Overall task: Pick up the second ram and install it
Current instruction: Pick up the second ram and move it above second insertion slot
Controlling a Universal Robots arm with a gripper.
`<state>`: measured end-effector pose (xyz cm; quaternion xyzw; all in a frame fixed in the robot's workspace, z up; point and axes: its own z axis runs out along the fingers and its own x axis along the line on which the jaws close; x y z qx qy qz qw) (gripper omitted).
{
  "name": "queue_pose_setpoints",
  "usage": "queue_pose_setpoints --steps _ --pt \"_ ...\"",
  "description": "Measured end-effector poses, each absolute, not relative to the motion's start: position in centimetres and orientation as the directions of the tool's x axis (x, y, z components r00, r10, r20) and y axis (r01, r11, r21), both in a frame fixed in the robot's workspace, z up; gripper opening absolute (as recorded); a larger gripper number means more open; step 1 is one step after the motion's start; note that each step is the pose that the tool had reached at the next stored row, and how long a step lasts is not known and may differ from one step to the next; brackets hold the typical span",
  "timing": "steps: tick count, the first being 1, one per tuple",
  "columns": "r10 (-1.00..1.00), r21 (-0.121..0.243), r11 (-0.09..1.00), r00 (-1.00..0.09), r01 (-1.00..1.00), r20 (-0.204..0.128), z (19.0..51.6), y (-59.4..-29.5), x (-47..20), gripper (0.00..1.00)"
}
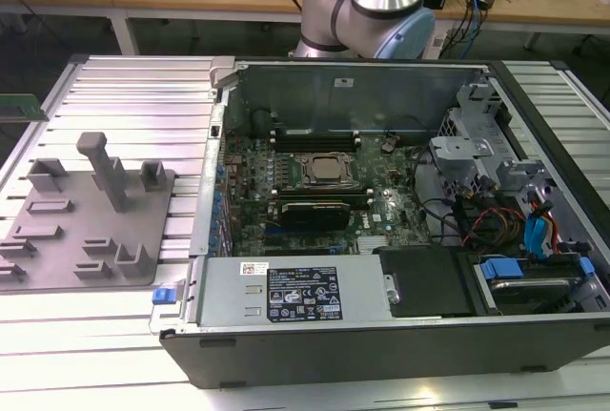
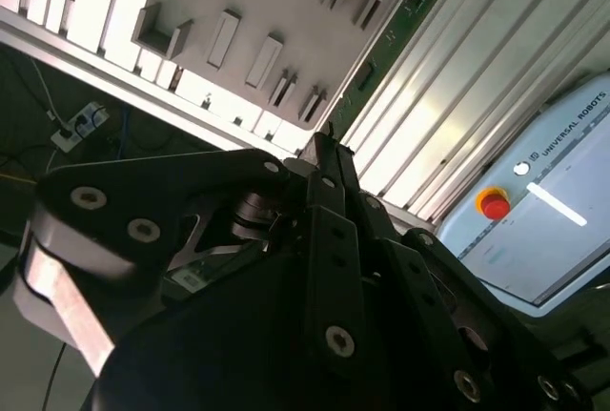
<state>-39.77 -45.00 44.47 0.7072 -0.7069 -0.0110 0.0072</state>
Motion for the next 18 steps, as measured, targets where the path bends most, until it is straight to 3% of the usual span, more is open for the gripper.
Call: queue_pose_setpoints --steps 18 --pt "-1.000 0.027 0.000 0.000 -1.000 -0.005 44.5 -45.0 -33.8 0.09"
